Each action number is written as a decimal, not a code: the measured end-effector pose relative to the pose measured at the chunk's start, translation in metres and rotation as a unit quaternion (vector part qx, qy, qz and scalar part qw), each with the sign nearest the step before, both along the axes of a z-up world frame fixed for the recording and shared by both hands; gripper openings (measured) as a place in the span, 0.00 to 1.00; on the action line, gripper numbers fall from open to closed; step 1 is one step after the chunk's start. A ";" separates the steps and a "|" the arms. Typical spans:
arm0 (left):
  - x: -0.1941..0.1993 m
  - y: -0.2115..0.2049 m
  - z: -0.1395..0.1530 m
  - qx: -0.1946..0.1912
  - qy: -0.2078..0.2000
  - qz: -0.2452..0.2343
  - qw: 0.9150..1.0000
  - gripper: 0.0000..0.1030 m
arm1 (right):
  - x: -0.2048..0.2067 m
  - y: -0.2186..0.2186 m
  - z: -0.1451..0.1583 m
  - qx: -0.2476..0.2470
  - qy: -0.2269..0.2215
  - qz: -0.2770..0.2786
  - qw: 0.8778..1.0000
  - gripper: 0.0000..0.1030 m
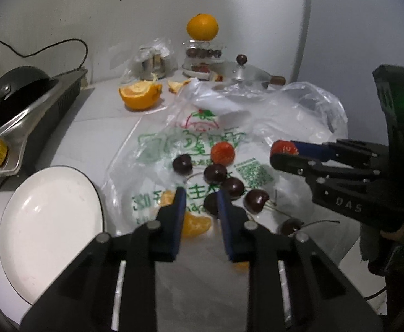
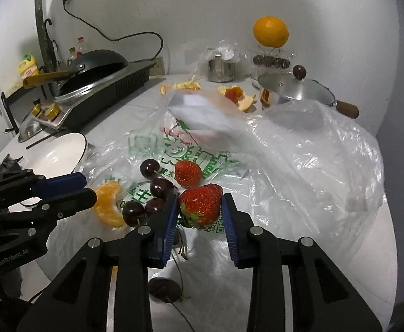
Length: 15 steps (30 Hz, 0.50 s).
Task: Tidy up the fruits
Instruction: 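Close the left tool on a tangerine segment while the right tool holds the strawberry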
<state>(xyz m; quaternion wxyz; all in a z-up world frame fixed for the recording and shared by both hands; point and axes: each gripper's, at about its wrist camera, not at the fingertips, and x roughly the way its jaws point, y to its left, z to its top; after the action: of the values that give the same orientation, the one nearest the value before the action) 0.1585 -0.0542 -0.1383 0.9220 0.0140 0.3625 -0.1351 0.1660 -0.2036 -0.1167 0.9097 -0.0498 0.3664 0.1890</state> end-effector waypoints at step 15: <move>0.017 0.002 -0.034 0.007 0.061 0.023 0.998 0.76 | -0.005 -0.006 -0.004 0.011 0.005 0.000 1.000 0.33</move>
<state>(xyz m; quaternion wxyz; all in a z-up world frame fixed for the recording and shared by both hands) 0.1760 -0.0525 -0.1723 0.9010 0.0040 0.4190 -0.1122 0.1610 -0.2093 -0.1205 0.9082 -0.0390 0.3693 0.1930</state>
